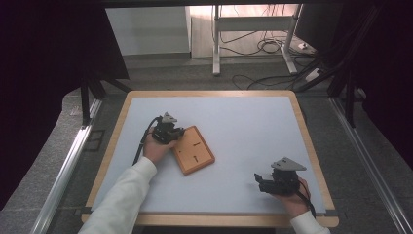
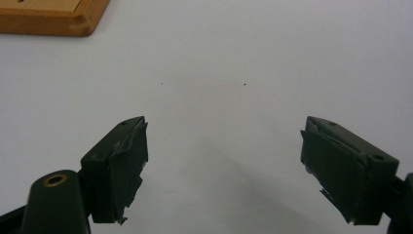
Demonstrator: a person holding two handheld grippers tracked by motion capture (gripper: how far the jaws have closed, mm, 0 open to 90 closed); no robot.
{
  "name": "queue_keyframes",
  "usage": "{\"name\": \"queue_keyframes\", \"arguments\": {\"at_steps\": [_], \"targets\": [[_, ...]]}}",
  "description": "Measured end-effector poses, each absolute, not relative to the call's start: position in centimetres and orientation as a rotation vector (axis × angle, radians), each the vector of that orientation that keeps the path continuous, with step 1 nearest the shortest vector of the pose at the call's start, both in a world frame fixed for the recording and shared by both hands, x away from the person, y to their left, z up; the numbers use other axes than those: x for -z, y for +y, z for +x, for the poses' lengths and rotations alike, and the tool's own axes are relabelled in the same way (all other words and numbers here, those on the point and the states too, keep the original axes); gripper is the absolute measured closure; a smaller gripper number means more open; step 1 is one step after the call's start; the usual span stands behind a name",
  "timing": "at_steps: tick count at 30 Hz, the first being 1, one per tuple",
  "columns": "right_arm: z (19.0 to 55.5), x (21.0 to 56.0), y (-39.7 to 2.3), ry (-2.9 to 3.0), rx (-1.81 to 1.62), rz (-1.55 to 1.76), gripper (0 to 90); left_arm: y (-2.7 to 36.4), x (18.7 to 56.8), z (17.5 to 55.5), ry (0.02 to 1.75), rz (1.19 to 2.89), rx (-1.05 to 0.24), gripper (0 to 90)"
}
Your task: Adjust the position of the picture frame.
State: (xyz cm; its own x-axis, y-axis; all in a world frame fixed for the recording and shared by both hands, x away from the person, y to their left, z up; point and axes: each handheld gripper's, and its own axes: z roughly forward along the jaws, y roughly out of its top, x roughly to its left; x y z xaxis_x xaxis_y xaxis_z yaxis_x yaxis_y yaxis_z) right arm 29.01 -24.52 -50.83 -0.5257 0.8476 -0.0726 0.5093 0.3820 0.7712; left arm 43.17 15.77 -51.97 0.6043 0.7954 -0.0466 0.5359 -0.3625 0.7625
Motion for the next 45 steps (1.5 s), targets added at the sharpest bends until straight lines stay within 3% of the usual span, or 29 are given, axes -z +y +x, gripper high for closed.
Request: {"name": "queue_keyframes", "arguments": {"at_steps": [22,37,38,41,45], "targets": [[29.1,51.0,-24.6,2.192,-0.975,1.173,17.6,7.7,51.5,42.4,0.877,2.122,-0.328,85.0],[29.1,51.1,-24.6,2.198,-0.972,1.171,17.6,7.4,51.4,42.3,0.877,2.126,-0.303,84.7],[29.1,51.0,-24.6,2.196,-0.975,1.171,17.6,7.5,51.4,42.2,0.883,2.113,-0.303,83.5],[29.1,50.8,-24.5,2.19,-0.991,1.172,17.6,8.0,50.8,41.7,0.892,2.092,-0.342,59.1],[29.5,50.3,-24.3,2.181,-1.032,1.156,17.6,9.8,49.4,40.2,0.893,2.071,-0.338,38.5]]}}
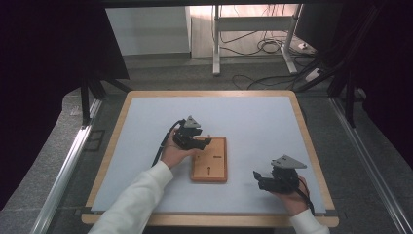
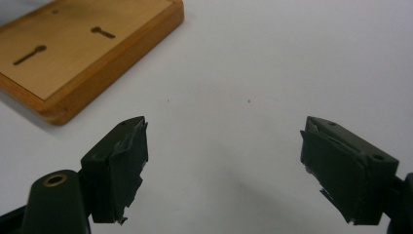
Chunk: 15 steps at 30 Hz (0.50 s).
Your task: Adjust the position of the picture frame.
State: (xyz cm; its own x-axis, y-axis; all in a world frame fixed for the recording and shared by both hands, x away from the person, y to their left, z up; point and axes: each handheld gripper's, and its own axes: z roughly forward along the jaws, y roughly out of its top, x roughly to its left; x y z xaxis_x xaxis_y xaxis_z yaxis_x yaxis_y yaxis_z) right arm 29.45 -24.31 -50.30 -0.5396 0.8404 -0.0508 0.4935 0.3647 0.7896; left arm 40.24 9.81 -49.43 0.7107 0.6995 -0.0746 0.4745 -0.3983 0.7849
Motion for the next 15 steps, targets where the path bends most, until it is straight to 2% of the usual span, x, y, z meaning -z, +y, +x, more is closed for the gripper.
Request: {"name": "queue_keyframes", "arguments": {"at_steps": [4,10,15], "targets": [[30.0,50.1,-24.1,2.176,-1.066,1.14,17.7,12.0,48.9,38.5,0.89,2.036,-0.317,31.6],[30.2,50.2,-23.3,2.204,-1.088,1.082,17.8,14.7,49.1,35.8,0.886,2.031,-0.294,29.5],[30.1,50.2,-22.8,2.215,-1.097,1.034,18.0,16.0,49.2,34.1,0.856,2.05,-0.327,28.6]]}}
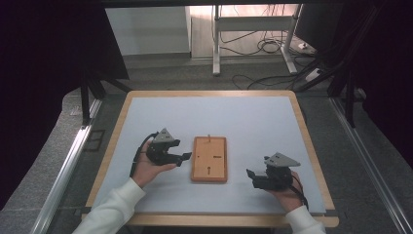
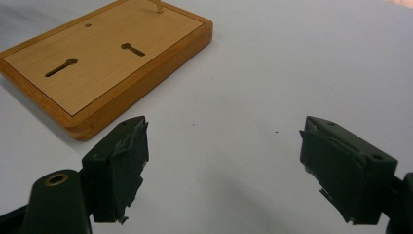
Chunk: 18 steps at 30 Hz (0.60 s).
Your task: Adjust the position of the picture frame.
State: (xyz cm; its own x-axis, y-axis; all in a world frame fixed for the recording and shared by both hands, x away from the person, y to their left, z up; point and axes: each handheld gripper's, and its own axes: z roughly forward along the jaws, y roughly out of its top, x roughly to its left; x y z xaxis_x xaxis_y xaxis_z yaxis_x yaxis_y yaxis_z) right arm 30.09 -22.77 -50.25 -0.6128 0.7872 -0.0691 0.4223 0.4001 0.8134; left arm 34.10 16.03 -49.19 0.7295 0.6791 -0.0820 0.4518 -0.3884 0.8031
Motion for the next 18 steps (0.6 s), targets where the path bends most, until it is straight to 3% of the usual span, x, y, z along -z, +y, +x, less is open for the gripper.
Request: {"name": "queue_keyframes", "arguments": {"at_steps": [18], "targets": [[29.8,50.5,-22.2,2.223,-1.088,0.993,19.2,17.2,50.4,31.1,0.798,2.108,-0.401,27.3]]}}
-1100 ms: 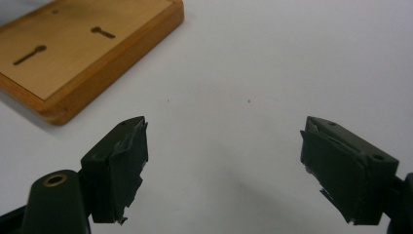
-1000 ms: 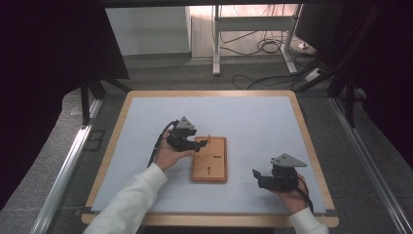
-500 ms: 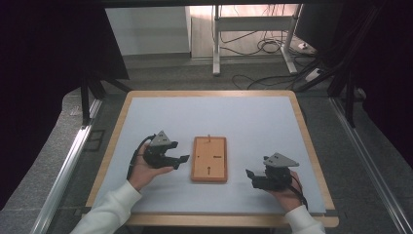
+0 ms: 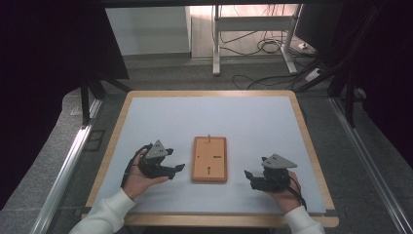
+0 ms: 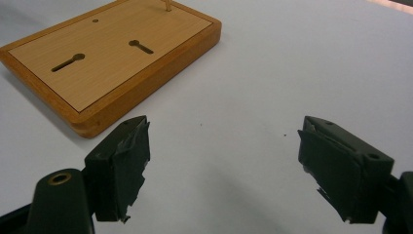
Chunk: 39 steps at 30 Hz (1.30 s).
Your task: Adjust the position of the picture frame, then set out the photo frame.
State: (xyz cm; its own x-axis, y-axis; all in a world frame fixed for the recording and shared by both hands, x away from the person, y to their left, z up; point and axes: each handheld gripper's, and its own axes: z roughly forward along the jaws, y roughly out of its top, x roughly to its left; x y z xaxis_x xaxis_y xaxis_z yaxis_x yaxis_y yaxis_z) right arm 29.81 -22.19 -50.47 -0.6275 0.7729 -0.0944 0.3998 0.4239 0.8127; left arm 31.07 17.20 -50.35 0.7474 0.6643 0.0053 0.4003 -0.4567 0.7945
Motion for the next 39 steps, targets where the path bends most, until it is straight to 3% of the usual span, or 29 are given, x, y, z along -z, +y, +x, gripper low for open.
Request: {"name": "queue_keyframes", "arguments": {"at_steps": [13,28,39], "targets": [[29.1,50.3,-22.4,2.224,-1.093,0.984,19.3,15.5,50.1,32.8,0.705,2.095,-0.384,27.0],[28.8,50.3,-22.9,2.225,-1.088,0.99,19.4,10.5,50.5,39.5,0.64,2.154,-0.354,30.8],[28.7,50.4,-23.1,2.224,-1.077,0.996,19.4,8.7,51.2,41.5,0.629,2.165,-0.368,43.1]]}}
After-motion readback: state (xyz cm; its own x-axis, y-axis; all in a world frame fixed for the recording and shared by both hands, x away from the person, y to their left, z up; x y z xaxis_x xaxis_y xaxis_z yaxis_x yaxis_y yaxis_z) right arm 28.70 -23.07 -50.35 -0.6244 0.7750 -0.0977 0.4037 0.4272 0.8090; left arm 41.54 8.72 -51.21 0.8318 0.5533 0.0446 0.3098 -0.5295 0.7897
